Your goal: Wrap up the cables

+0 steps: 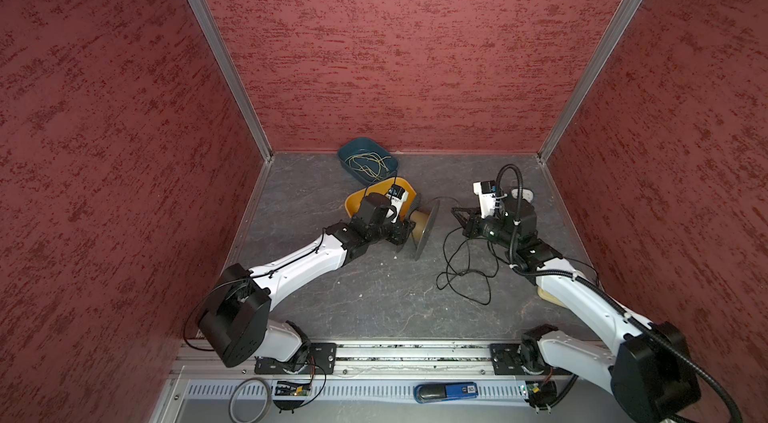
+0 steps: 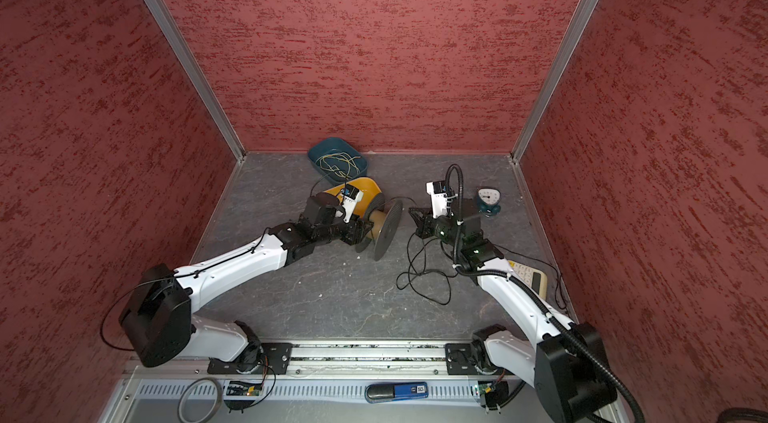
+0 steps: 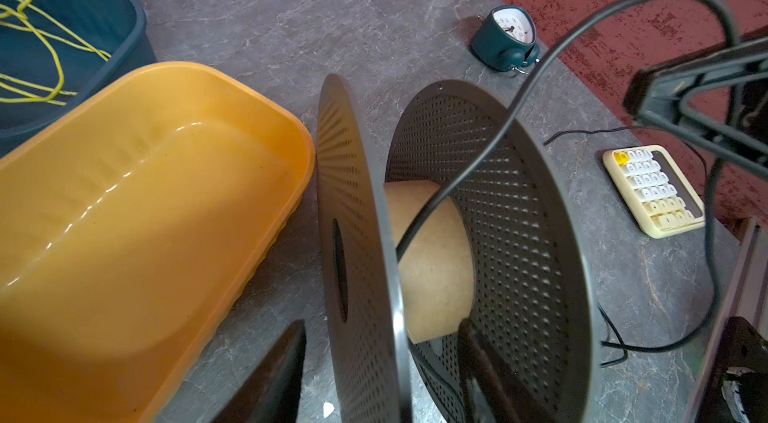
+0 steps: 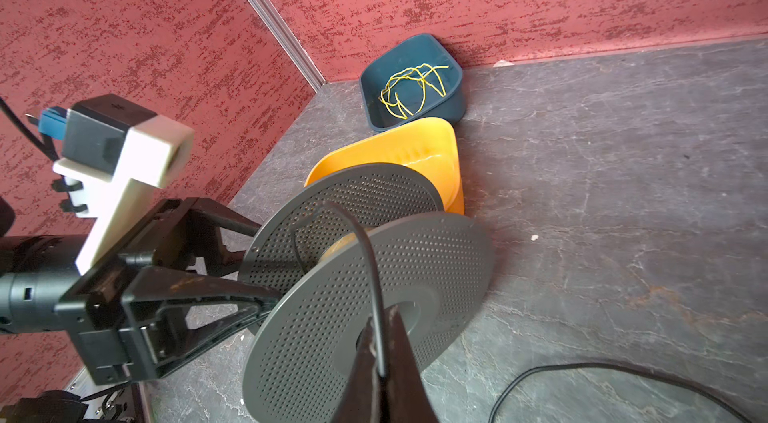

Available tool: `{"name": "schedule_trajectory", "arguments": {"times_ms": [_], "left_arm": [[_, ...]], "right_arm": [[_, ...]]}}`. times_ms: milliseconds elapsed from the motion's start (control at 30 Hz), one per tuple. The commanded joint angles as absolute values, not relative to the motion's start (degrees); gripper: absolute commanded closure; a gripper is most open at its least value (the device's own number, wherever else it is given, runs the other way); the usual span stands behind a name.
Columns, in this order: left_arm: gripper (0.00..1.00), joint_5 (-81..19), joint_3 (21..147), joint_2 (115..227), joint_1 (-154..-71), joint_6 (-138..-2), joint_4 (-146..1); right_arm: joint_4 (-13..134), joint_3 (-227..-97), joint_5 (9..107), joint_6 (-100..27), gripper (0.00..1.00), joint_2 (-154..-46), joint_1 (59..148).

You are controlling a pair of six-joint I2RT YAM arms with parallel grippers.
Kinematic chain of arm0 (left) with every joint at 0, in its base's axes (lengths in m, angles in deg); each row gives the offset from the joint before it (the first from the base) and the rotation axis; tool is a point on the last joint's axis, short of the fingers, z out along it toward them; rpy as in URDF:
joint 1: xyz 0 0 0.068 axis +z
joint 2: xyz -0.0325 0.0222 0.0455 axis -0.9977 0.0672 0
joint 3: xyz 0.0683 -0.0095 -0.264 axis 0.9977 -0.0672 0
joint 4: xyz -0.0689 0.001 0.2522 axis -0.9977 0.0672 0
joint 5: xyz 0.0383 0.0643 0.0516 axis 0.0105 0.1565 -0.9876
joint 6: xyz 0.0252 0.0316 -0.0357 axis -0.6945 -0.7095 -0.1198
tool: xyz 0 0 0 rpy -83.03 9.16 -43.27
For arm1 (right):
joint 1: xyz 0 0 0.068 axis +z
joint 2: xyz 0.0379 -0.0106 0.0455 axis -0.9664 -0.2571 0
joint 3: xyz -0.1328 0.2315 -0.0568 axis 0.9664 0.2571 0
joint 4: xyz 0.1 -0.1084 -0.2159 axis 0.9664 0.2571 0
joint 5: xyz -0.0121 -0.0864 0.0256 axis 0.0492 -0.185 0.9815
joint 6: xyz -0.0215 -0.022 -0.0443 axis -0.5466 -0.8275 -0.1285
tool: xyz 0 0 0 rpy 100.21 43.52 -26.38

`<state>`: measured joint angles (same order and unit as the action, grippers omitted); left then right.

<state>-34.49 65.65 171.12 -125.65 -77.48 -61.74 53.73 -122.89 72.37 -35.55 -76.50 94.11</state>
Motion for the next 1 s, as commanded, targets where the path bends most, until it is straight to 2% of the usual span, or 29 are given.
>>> {"name": "schedule_trajectory", "arguments": {"times_ms": [0, 233, 333, 433, 700, 967], "left_arm": [[0.43, -35.7, 67.0, 172.2, -126.2, -77.6, -63.8], [0.54, -36.6, 68.0, 173.5, -126.8, -76.9, -64.2], [0.65, -36.8, 68.4, 174.0, -126.9, -76.8, -63.8], [0.71, -37.0, 68.6, 174.3, -126.9, -76.9, -63.6], [0.75, -39.2, 70.2, 175.7, -127.4, -77.6, -61.6], [0.82, -44.0, 73.4, 177.7, -129.2, -79.0, -57.2]], "right_arm": [[53.2, -124.7, 74.2, -37.7, 1.00, -77.0, 94.0], [57.3, -125.6, 75.5, -40.1, 1.00, -78.1, 94.0], [56.9, -125.2, 74.7, -39.9, 1.00, -77.9, 94.0], [56.5, -125.2, 74.5, -39.8, 1.00, -77.9, 94.0], [55.5, -125.6, 74.7, -39.7, 1.00, -78.9, 94.0], [54.8, -125.7, 74.9, -39.5, 1.00, -79.2, 94.0]]}}
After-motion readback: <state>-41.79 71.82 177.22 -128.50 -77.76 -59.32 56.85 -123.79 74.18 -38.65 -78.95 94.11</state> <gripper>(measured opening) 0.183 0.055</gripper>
